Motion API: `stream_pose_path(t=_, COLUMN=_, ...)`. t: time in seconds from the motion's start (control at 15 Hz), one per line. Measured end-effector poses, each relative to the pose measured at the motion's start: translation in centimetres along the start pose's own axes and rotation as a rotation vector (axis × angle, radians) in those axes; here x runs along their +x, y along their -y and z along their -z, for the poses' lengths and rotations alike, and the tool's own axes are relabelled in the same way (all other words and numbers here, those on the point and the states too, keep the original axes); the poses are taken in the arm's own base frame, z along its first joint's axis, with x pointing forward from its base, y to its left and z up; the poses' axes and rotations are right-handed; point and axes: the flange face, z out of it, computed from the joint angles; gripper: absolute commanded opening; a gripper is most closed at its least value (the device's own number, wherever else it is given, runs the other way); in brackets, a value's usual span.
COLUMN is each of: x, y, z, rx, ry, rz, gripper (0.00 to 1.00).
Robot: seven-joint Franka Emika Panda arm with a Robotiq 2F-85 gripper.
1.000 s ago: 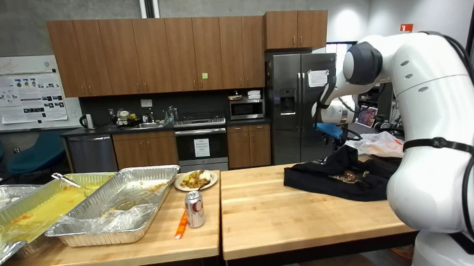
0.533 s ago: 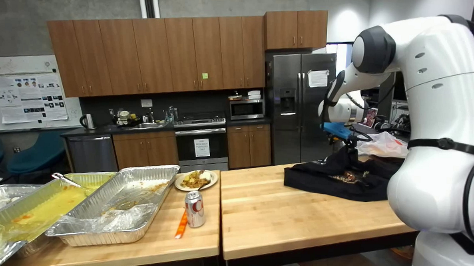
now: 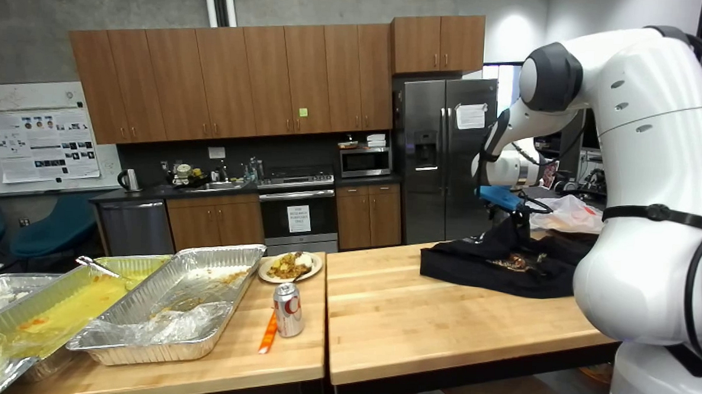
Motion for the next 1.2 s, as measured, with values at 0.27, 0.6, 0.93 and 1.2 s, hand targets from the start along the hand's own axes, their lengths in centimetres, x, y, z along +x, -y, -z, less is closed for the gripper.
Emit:
stream_pose_path(t=0.27, x=-0.4, y=-0.7, z=-1.8, rx=-0.031, ry=0.016, rz=0.001, gripper=1.00)
stream_pose_path(t=0.6, x=-1.2, y=-0.9, z=-4.2, rx=-0.049, ry=0.049, rz=0.028, gripper=1.00)
stream_pose_path(t=0.93, x=-1.1, y=-0.9, z=-6.3, rx=-0.058, ry=0.064, rz=0.064, gripper=1.00)
stream_pose_path(t=1.2, x=-0.4, y=-0.7, z=-8.0, rx=-0.071, ry=0.064, rz=0.082, gripper=0.74)
